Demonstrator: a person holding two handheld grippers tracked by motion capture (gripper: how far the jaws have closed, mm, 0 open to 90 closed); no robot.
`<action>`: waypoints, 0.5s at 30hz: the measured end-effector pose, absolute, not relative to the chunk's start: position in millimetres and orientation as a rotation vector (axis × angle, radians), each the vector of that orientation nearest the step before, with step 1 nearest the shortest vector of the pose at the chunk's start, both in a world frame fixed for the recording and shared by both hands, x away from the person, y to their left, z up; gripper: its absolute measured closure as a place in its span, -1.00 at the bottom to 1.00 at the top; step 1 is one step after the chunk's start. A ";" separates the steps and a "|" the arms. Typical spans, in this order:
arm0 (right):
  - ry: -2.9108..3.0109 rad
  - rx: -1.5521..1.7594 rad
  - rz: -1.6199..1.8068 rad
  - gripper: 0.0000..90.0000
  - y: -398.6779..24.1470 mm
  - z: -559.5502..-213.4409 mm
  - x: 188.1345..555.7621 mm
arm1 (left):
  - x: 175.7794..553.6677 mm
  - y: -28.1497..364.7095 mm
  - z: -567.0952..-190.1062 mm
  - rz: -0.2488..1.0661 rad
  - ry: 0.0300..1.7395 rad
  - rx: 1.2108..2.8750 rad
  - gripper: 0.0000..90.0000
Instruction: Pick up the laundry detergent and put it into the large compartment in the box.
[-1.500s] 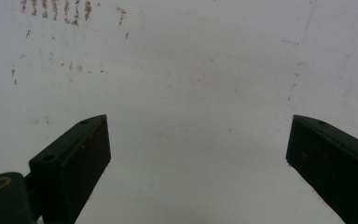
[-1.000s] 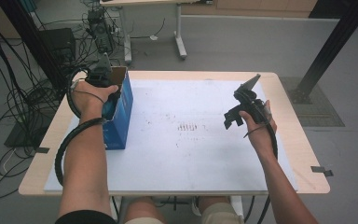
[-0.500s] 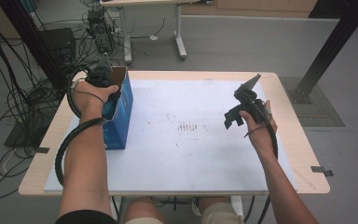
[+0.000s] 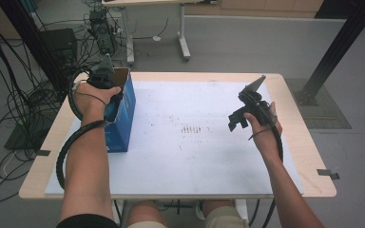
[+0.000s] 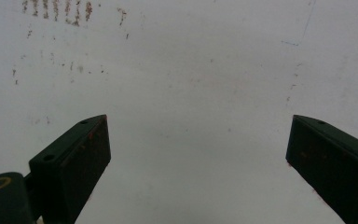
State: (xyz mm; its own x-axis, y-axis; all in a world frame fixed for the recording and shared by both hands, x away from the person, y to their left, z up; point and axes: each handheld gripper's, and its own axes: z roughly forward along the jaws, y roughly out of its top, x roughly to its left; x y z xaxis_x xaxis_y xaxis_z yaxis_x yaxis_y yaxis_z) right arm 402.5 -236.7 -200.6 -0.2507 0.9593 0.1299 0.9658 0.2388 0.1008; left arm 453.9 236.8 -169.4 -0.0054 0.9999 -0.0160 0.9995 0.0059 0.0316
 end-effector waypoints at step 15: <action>-2.437 -1.899 -0.248 -0.86 -236.7 -200.6 402.5 | 453.9 236.1 -169.5 0.023 2.203 2.190 -0.18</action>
State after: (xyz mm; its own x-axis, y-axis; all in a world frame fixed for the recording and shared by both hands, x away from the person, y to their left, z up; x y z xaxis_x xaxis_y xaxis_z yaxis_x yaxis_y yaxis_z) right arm 402.5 -236.7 -200.6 -0.2486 0.9597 0.1312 0.9664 0.2367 0.1002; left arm 453.9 236.1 -169.5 -0.0056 0.9999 -0.0143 0.9994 0.0061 0.0351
